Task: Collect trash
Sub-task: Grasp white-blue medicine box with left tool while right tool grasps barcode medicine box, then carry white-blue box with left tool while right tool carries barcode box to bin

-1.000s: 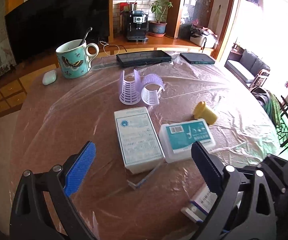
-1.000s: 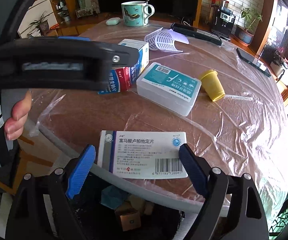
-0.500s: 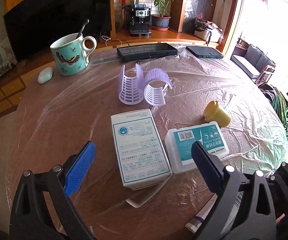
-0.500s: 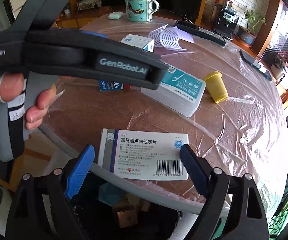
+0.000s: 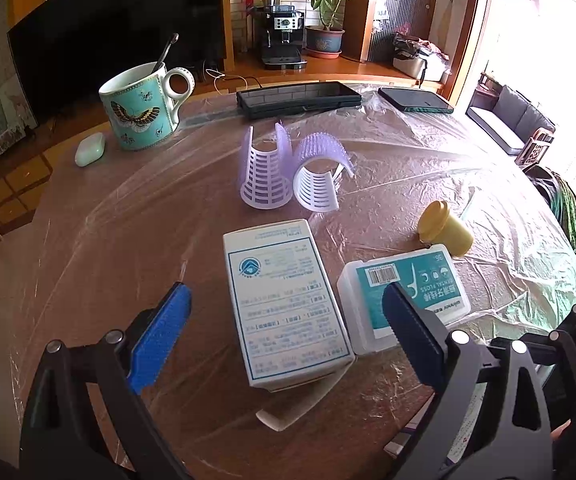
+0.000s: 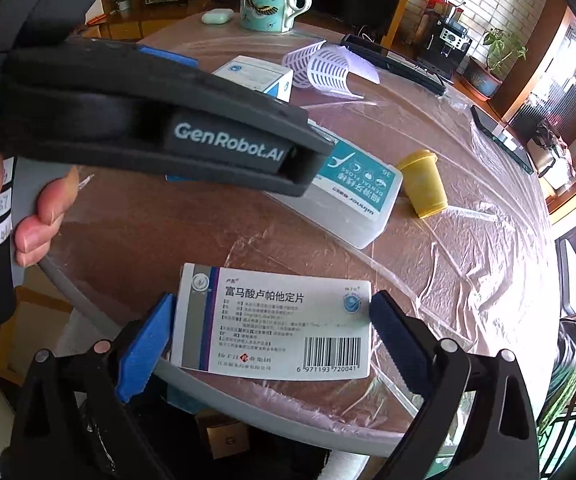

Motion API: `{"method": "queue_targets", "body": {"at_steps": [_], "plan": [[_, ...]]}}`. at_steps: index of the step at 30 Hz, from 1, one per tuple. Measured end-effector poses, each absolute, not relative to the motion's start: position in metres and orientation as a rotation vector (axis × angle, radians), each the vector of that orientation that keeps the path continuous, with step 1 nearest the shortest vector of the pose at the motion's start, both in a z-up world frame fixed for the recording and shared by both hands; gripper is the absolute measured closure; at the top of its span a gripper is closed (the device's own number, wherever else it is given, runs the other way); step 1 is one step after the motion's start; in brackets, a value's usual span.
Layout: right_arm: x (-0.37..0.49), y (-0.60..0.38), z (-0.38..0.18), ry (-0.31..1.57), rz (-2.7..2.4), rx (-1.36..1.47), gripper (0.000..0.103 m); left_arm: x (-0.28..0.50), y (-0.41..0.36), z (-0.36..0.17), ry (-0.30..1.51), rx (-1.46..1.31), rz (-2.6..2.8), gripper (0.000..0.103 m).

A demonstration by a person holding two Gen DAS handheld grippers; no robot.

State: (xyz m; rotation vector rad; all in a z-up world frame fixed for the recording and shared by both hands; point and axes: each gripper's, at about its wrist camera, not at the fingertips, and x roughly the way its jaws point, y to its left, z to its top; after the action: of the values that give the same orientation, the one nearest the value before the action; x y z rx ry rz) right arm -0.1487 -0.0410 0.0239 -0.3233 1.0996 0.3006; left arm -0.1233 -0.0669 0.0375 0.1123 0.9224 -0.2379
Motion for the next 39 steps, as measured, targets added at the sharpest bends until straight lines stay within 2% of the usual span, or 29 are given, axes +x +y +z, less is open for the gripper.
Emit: {"method": "queue_targets", "body": {"at_steps": [8, 15, 20, 21, 24, 27, 39], "plan": [[-0.151, -0.042, 0.02, 1.063, 0.25, -0.393, 0.005, -0.121, -0.067, 0.034, 0.923, 0.109, -0.237, 0.006], [-0.139, -0.066, 0.014, 1.155, 0.279, -0.175, 0.004, -0.12, -0.067, 0.03, 0.927, 0.106, -0.238, 0.006], [-0.138, -0.075, 0.017, 1.13, 0.272, -0.137, 0.009, -0.12, -0.066, 0.027, 0.925, 0.107, -0.238, 0.006], [-0.139, -0.076, 0.018, 1.126, 0.279, -0.128, 0.009, -0.12, -0.065, 0.026, 0.925, 0.103, -0.239, 0.01], [-0.139, -0.08, 0.019, 1.111, 0.28, -0.116, 0.009, -0.119, -0.06, 0.028, 0.93, 0.043, -0.277, 0.037], [-0.143, -0.088, 0.023, 1.1, 0.286, -0.085, 0.009, -0.122, -0.06, 0.03, 0.913, 0.081, -0.249, 0.055], [-0.145, -0.098, 0.033, 1.018, 0.311, -0.005, 0.009, -0.138, -0.043, 0.035, 0.893, 0.024, -0.262, 0.056]]}}
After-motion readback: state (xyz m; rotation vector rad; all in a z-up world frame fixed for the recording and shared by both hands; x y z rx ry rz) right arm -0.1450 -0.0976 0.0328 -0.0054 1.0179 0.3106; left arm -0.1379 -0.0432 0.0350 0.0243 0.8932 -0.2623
